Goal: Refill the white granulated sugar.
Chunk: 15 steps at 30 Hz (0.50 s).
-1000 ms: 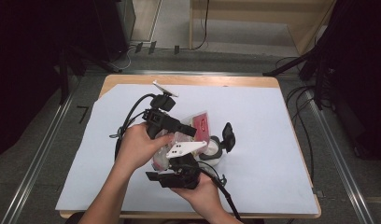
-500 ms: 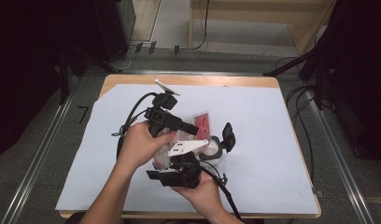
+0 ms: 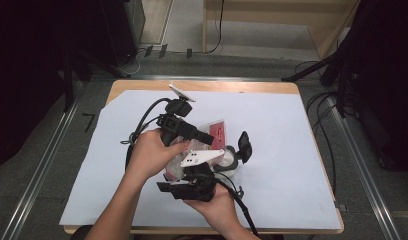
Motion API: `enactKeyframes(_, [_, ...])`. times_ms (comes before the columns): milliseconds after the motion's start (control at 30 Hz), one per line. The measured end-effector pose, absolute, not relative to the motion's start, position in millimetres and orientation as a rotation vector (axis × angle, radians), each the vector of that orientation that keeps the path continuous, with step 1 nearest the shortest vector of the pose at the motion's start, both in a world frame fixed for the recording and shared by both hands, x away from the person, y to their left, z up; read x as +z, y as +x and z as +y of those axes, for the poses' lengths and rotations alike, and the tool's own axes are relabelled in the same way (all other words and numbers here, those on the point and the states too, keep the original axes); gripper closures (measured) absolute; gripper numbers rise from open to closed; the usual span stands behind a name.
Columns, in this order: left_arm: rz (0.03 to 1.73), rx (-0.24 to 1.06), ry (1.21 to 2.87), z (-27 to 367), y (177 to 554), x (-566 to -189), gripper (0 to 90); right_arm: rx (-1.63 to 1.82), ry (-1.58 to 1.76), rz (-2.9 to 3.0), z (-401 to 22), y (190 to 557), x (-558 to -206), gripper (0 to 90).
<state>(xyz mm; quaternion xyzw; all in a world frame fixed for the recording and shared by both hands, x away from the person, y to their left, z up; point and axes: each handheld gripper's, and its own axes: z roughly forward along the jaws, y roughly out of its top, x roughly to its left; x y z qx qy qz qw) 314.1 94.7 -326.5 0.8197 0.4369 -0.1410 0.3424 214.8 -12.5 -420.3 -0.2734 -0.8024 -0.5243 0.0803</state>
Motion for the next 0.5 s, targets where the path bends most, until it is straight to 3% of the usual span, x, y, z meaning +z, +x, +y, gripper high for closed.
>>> enactKeyframes(500, [1.145, -0.387, 2.126, 93.4, 318.4, -326.5, 67.4, -1.565, -0.830, -2.391, -13.5, 216.7, -418.8, 63.1])
